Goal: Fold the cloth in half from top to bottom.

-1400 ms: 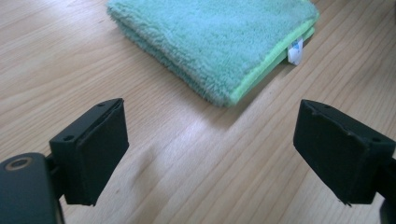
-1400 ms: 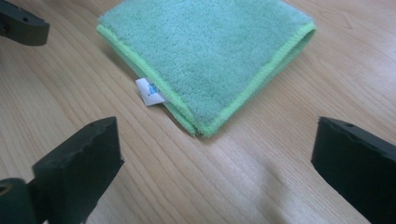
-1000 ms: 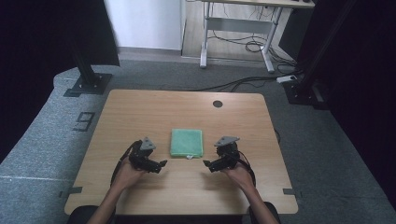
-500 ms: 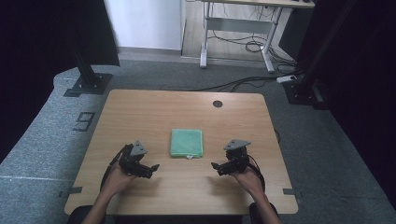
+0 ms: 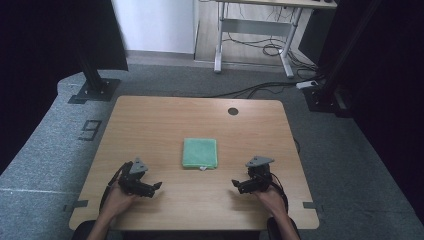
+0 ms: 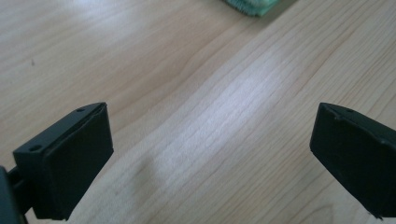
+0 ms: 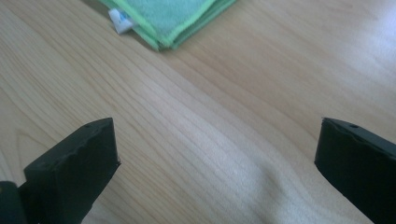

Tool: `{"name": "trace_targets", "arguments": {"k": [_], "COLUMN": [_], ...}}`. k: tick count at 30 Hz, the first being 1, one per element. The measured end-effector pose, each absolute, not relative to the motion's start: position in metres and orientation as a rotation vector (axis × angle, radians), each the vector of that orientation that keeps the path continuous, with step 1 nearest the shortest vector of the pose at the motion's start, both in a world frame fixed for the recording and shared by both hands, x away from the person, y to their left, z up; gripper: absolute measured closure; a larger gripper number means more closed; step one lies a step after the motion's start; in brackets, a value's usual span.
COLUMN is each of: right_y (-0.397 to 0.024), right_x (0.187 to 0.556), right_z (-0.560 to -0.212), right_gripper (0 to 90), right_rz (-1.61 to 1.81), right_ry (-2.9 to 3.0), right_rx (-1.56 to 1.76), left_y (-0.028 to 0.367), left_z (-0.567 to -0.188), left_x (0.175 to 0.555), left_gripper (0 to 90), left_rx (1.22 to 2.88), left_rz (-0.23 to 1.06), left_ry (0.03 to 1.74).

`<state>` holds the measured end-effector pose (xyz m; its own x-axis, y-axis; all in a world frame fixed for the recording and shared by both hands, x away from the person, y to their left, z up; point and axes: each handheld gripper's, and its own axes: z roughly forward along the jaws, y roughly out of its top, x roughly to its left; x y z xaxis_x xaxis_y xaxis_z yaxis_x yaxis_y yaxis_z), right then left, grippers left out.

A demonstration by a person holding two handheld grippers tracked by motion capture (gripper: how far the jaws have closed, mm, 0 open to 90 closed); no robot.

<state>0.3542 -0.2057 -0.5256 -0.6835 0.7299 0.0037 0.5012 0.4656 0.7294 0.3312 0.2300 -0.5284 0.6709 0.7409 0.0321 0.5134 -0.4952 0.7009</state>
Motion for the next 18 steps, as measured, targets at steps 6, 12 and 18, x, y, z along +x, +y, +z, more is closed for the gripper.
{"name": "trace_targets", "arguments": {"k": [6, 12, 18], "right_y": [-0.208, -0.207, -0.203], "right_x": [0.354, 0.353, 0.351], "right_z": [-0.538, -0.548, -0.554], "right_gripper": [0.0, 0.0, 0.0], "right_rz": [1.005, 0.989, 0.997], "right_ry": [2.436, 2.461, 2.457], "right_rx": [1.056, 1.068, 1.048], "left_y": [0.233, 0.231, 0.23], "left_z": [-0.539, -0.547, -0.549], "left_x": [0.332, 0.332, 0.335], "left_gripper": [0.0, 0.0, 0.0], "left_rx": [2.216, 2.232, 2.246], "left_rz": [0.43, 0.413, 0.385], "left_ry": [0.973, 0.974, 0.987]}}
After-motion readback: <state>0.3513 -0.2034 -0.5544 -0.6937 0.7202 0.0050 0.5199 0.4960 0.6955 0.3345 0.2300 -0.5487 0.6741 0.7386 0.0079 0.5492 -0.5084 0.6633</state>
